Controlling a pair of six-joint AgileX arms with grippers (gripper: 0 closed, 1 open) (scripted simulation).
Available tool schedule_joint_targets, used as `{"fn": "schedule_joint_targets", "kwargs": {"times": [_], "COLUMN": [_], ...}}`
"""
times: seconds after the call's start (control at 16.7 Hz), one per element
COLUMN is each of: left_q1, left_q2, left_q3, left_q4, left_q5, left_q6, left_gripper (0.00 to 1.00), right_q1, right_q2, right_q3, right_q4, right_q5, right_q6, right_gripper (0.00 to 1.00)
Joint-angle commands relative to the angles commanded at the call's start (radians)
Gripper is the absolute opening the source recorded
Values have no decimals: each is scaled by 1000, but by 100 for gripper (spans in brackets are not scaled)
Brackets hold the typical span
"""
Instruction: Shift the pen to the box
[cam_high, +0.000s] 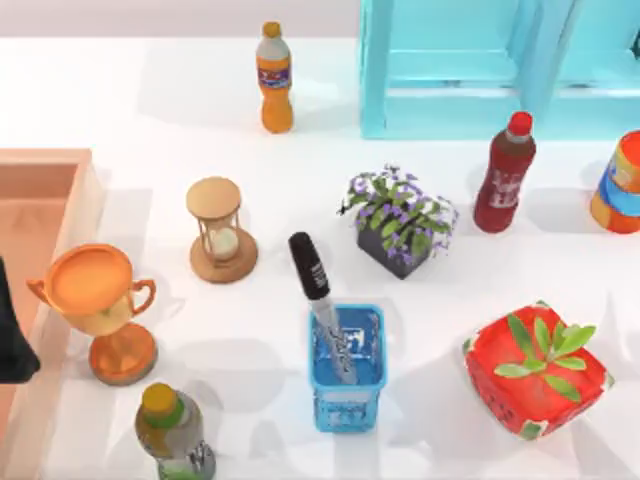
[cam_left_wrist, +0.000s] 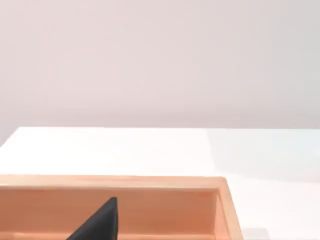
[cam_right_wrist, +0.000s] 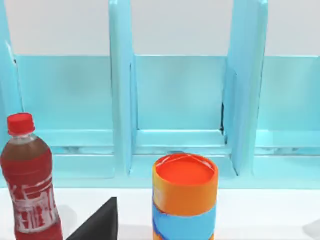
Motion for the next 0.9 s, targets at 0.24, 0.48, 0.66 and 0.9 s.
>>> {"fn": "schedule_joint_targets", "kwargs": {"times": [0.24,0.48,0.66,0.9], "left_q1": [-12,-101,-186,-251], "left_q2": [34,223,470,791], "left_q3": [16,159,337,483], "left_q4": [-11,-26,-27,-22], "left_q5": [17,147,306,430], "left_q6": [16,33,38,-48], "left_gripper": [100,100,100,100], "right_q1": [0,0,0,0], "right_q2": [0,0,0,0], "right_q3": [0,0,0,0], "right_q4": [0,0,0,0], "right_q5": [0,0,0,0], "right_q6": [0,0,0,0], "right_gripper": [100,100,100,100]}}
